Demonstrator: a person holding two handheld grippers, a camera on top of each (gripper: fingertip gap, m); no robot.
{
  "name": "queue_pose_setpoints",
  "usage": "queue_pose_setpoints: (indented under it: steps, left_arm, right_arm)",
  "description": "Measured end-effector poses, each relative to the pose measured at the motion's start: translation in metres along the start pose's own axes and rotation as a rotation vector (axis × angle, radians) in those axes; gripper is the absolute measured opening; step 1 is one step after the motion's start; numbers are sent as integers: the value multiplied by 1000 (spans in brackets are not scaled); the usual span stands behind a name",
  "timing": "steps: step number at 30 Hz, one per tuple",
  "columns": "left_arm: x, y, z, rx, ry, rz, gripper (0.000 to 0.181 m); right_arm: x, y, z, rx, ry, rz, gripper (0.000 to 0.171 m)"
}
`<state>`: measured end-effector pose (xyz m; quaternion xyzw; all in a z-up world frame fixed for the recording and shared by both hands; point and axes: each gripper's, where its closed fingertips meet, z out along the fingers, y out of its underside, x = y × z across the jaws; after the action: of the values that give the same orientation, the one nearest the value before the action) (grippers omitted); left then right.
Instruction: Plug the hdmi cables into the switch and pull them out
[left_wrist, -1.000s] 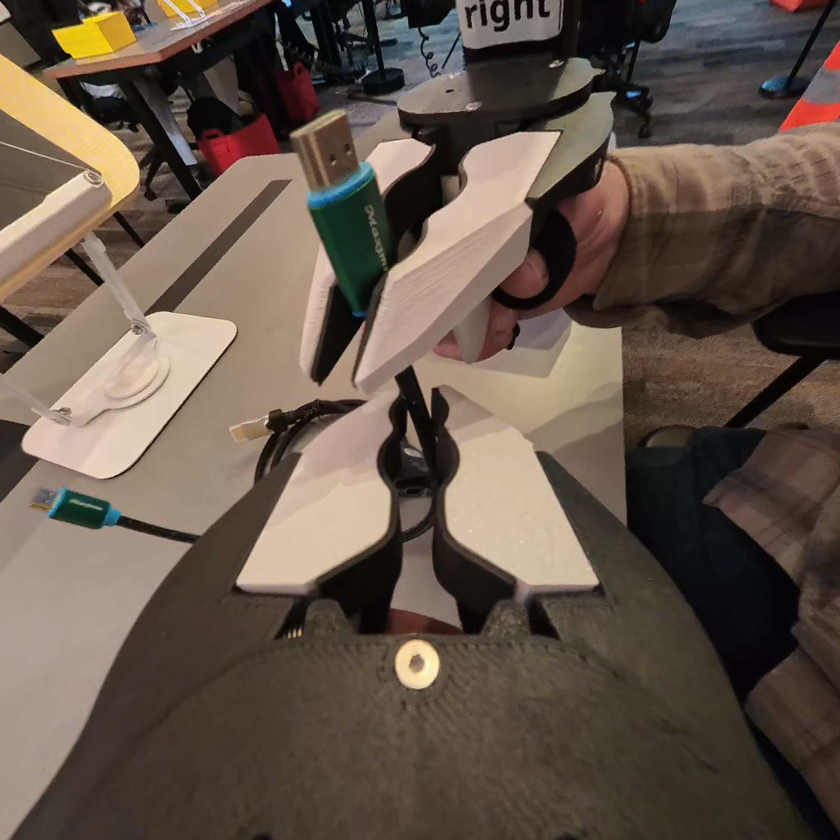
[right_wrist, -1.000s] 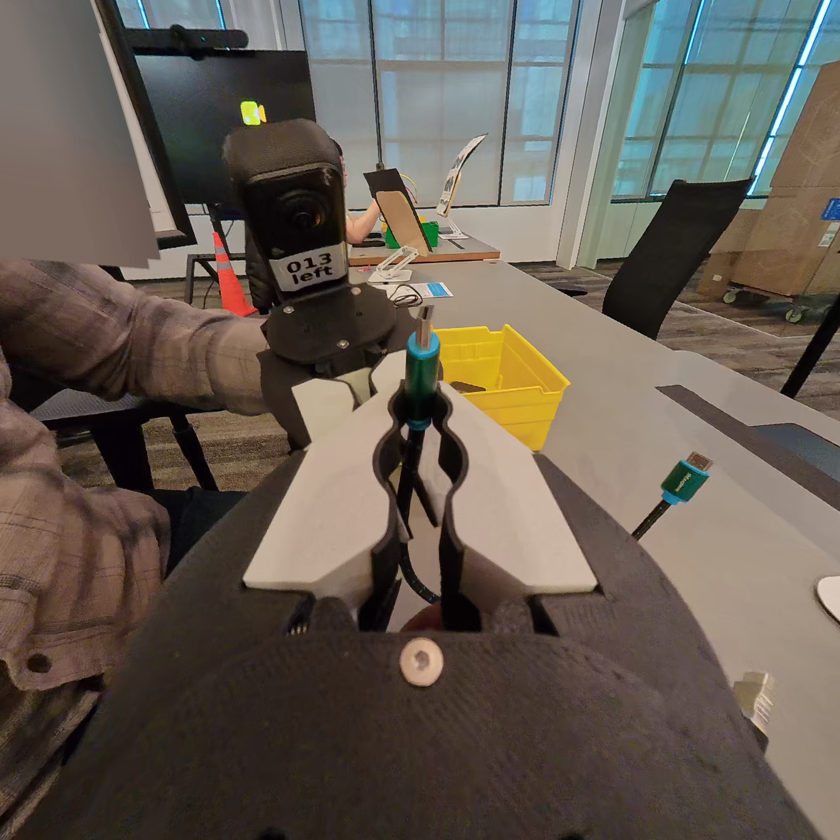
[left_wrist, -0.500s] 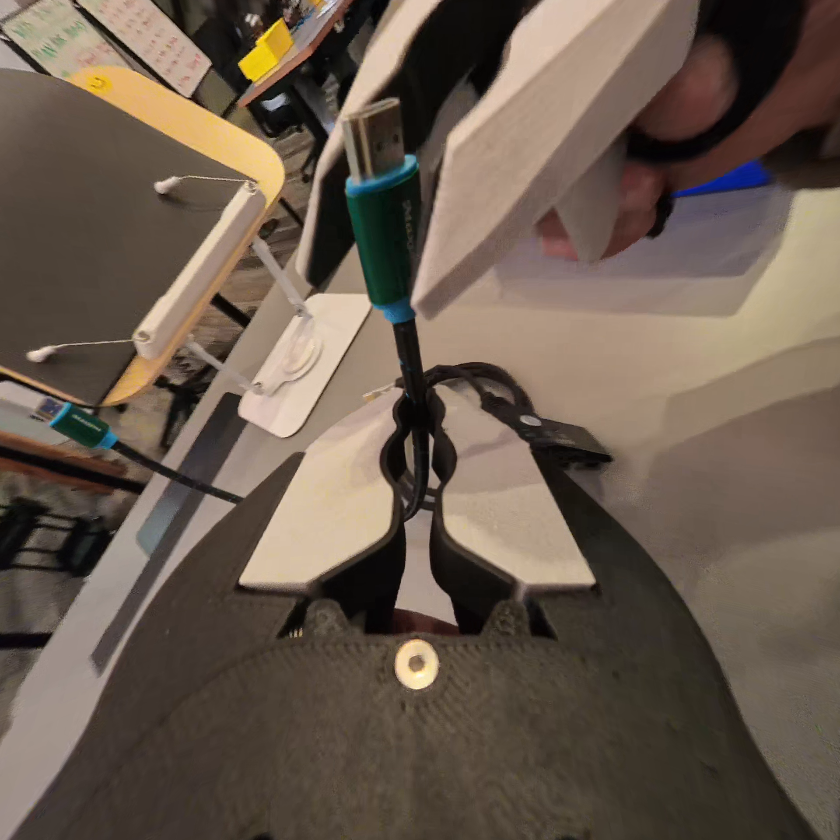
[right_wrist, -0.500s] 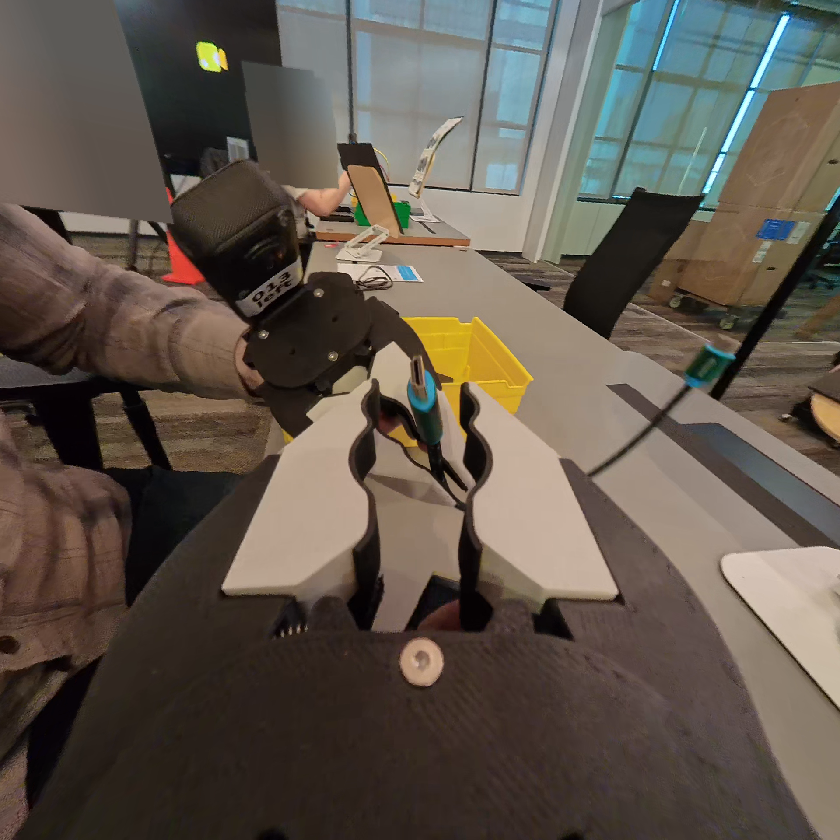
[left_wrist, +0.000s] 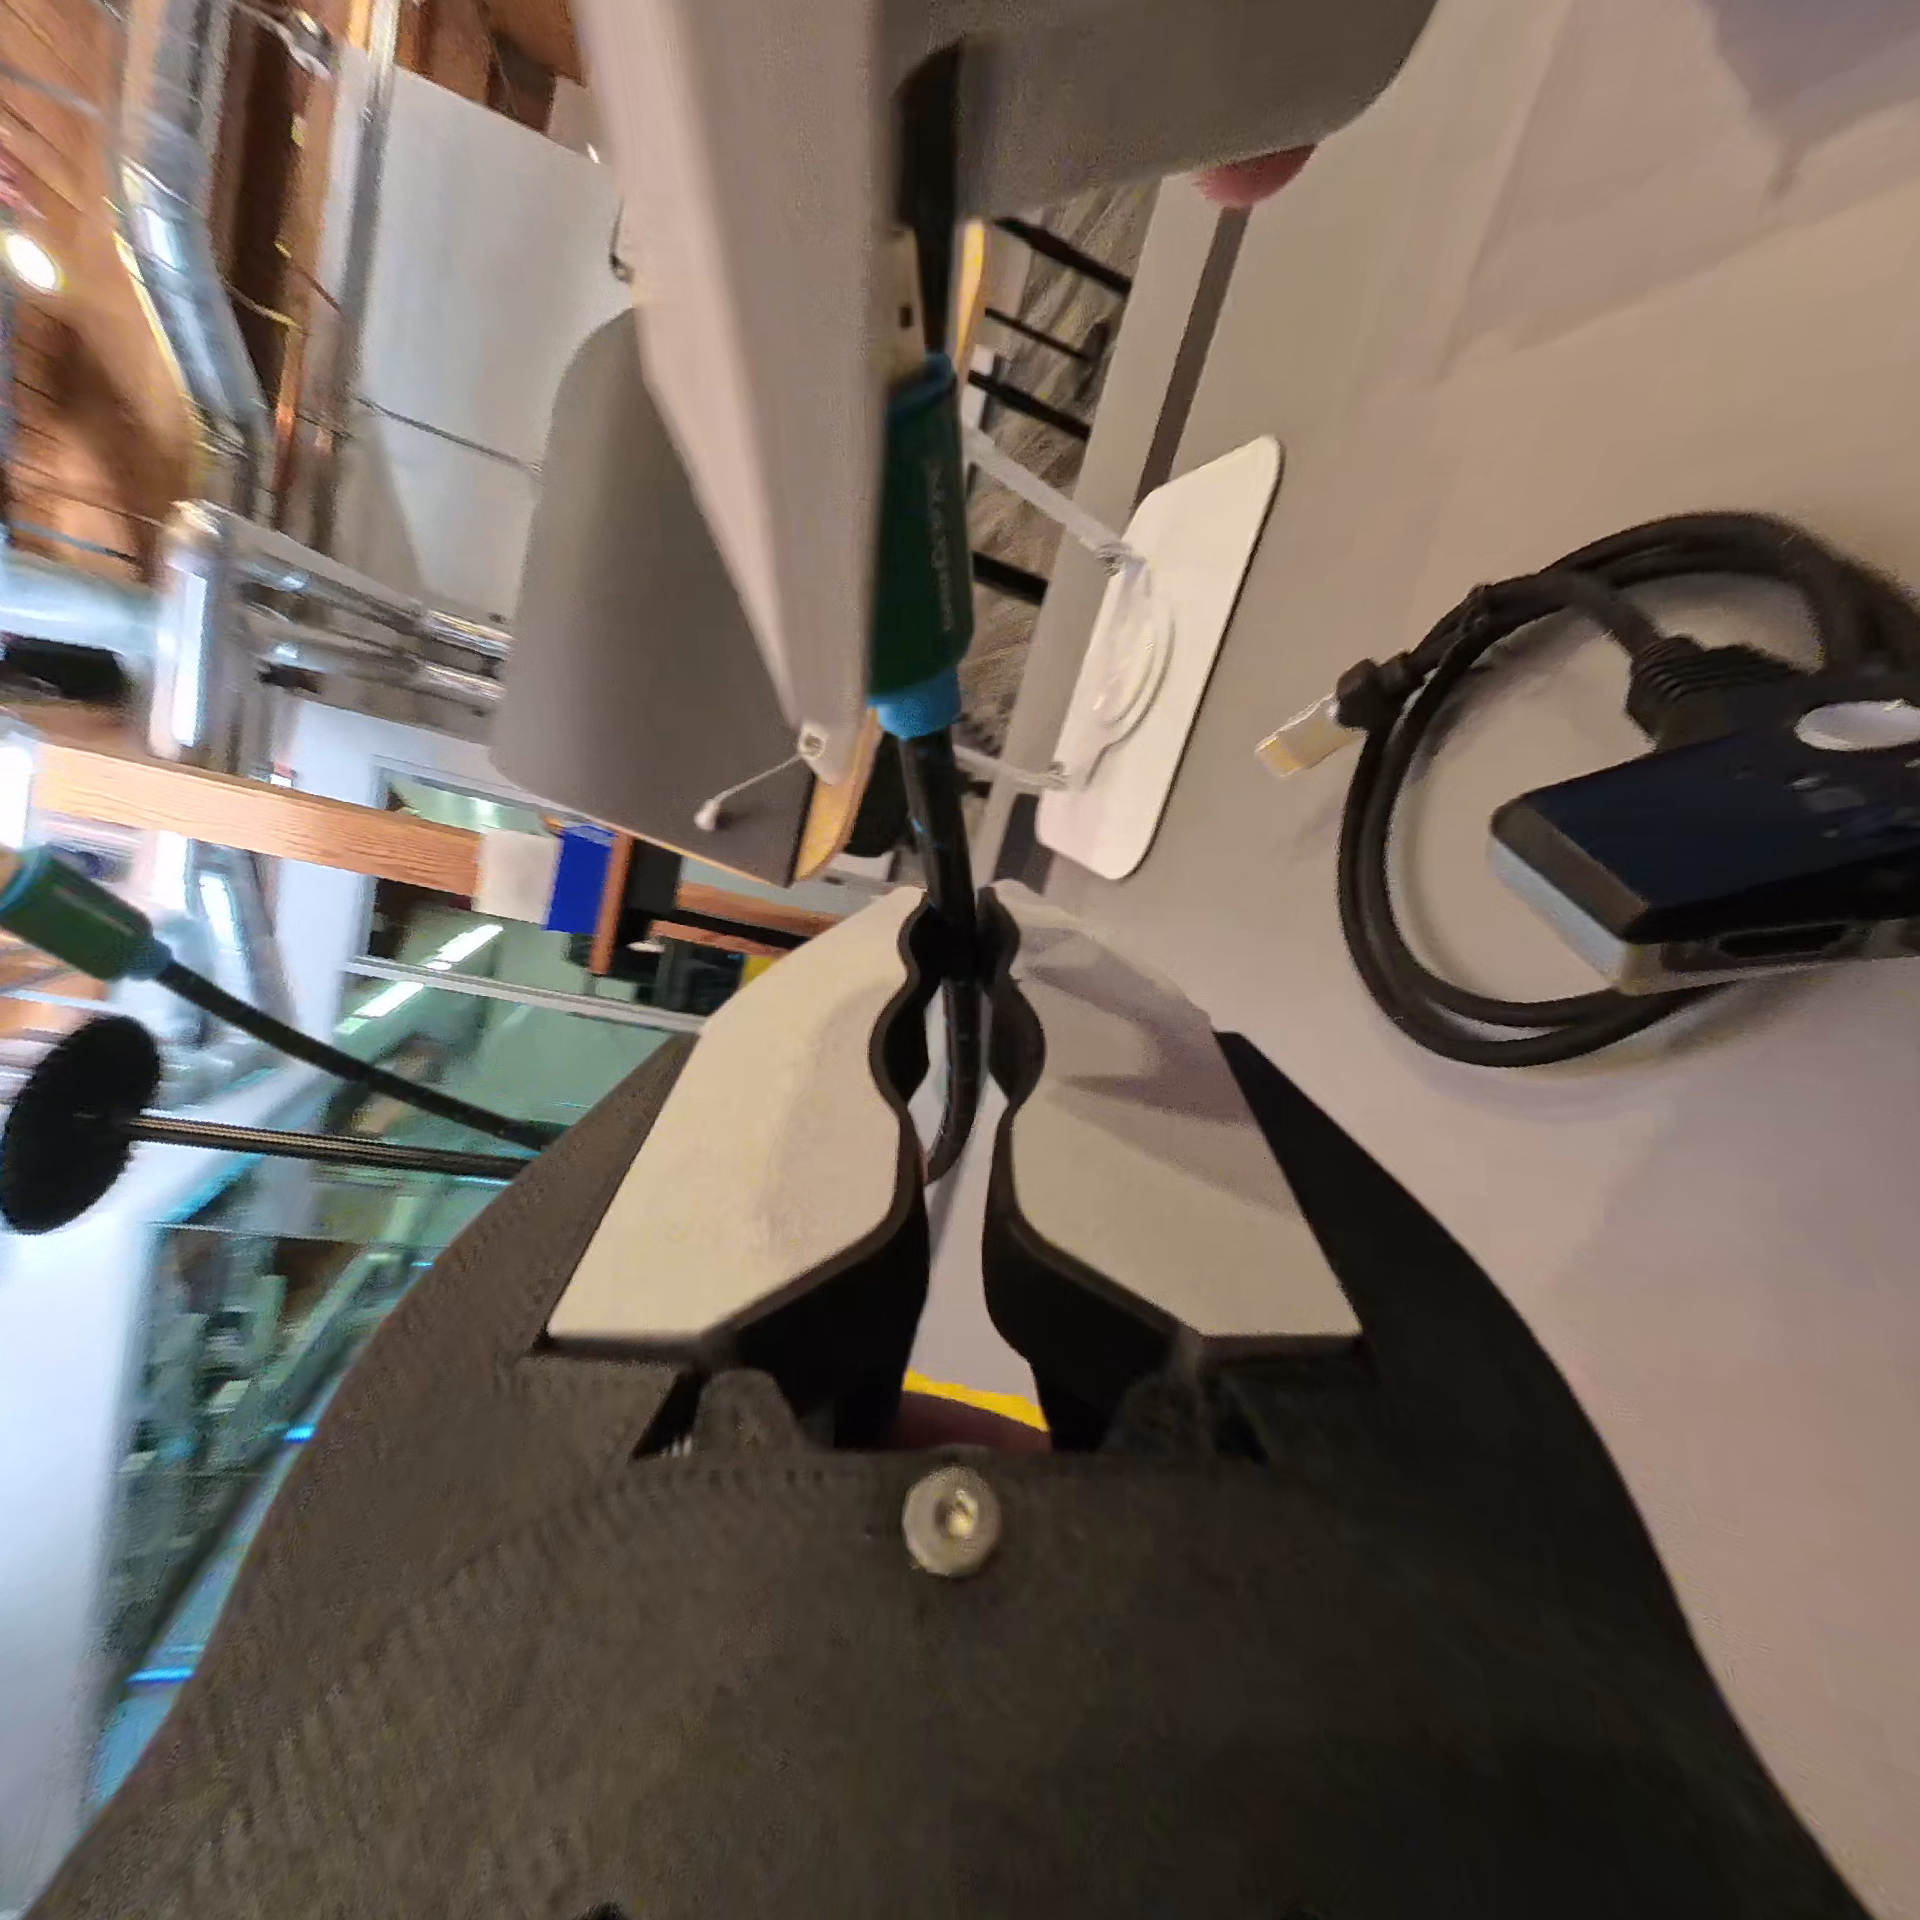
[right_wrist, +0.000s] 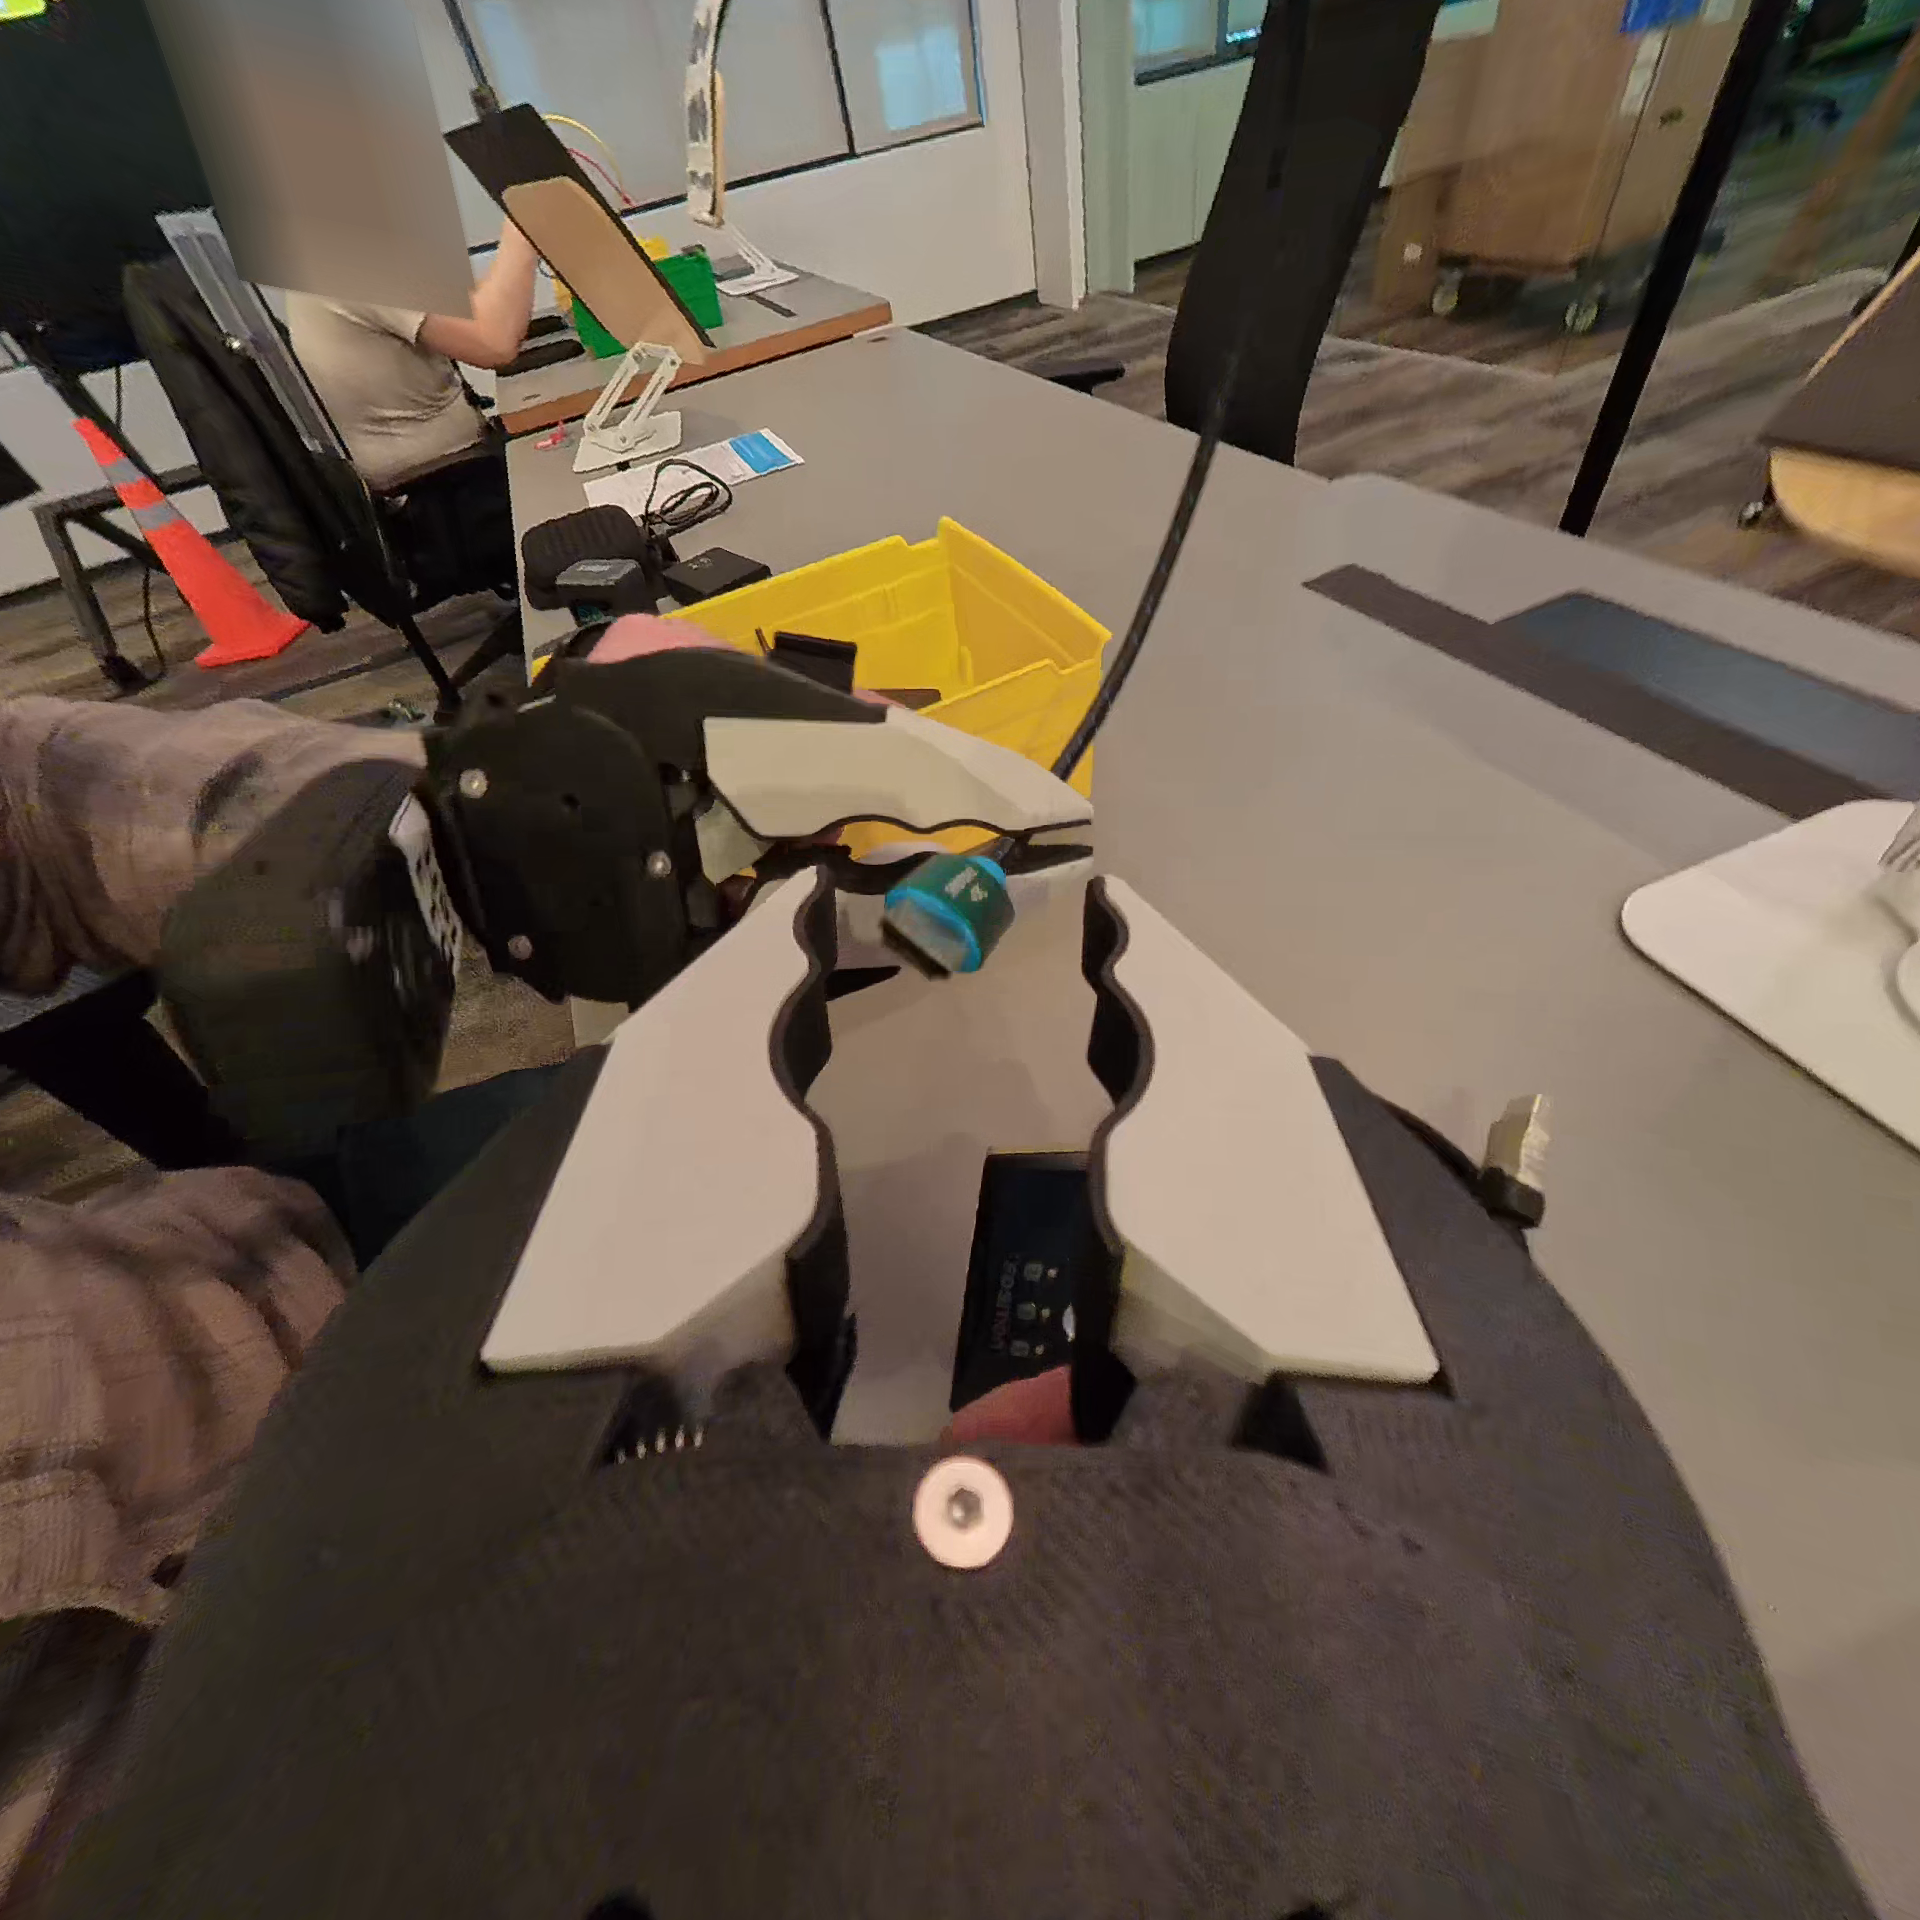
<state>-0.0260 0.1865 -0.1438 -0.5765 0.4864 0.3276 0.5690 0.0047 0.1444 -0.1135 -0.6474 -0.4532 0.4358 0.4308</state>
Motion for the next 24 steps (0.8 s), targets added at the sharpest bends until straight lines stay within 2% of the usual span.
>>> queue_pose_setpoints:
  steps: [7, 10, 11, 14, 16, 19, 24]
  left_arm:
    - [-3, 0, 3, -32, -77, 95, 5]
    - [-3, -1, 4, -33, -85, 106, 5]
    - [-4, -1, 4, -35, -93, 111, 6]
    - [-4, -1, 5, -40, -99, 123, 5]
    - [-3, 0, 6, -48, -101, 132, 5]
    - [-1, 1, 7, -55, -96, 137, 5]
    - [-3, 0, 6, -54, -101, 130, 5]
  right_arm:
    - [13, 17, 9, -43, 43, 135, 34]
    - [14, 13, 8, -2, 39, 154, 20]
    - [15, 12, 8, 10, 42, 159, 19]
    - [15, 13, 10, 2, 38, 182, 40]
    - [16, 13, 9, 3, 45, 192, 37]
    - [18, 13, 9, 14, 49, 206, 19]
    - [19, 10, 9, 49, 45, 203, 18]
